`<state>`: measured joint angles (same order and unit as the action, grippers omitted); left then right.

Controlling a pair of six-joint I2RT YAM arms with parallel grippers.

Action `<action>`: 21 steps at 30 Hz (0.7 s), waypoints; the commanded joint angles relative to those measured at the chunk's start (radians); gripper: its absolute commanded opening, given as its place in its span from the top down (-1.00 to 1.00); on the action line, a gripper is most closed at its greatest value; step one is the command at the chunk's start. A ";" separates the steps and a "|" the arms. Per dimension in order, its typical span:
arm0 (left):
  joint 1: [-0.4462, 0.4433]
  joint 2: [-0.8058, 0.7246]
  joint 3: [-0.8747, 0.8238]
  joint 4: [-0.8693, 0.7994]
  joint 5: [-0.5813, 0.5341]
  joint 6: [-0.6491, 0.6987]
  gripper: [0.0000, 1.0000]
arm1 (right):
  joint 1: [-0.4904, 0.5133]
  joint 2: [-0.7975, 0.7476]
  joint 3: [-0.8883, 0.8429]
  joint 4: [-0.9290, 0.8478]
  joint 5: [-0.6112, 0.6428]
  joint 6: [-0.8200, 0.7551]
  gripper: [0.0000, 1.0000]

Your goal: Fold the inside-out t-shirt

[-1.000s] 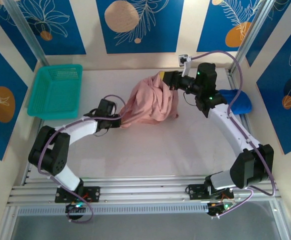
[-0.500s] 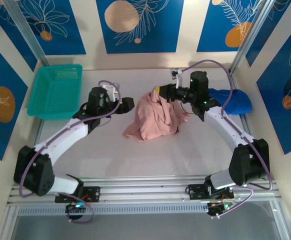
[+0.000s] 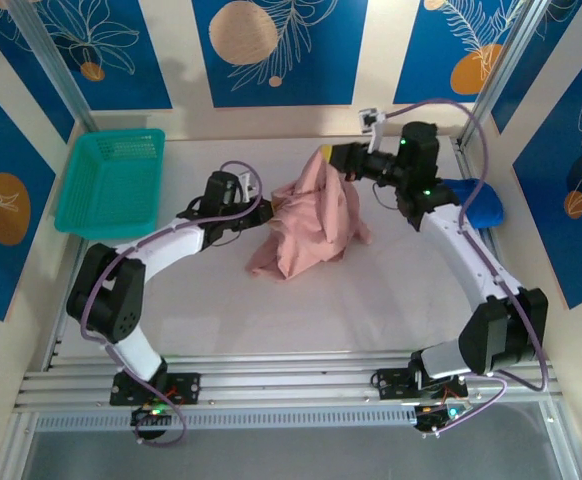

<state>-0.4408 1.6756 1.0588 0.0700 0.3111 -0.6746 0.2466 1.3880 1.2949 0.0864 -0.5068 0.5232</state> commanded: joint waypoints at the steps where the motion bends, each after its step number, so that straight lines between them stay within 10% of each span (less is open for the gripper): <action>1: 0.030 -0.047 -0.070 -0.046 -0.133 0.035 0.81 | -0.001 -0.073 0.050 0.075 -0.039 0.065 1.00; 10: 0.023 -0.253 -0.178 -0.097 -0.245 0.177 -0.20 | -0.018 -0.077 -0.146 0.087 -0.119 -0.009 1.00; 21: -0.091 -0.177 0.001 -0.194 -0.080 0.385 -0.50 | -0.029 -0.133 -0.287 0.035 -0.150 -0.111 1.00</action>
<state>-0.4950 1.4315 1.0031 -0.0448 0.1799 -0.4072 0.2272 1.3045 1.0229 0.1150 -0.6292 0.4500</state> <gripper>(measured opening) 0.748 0.057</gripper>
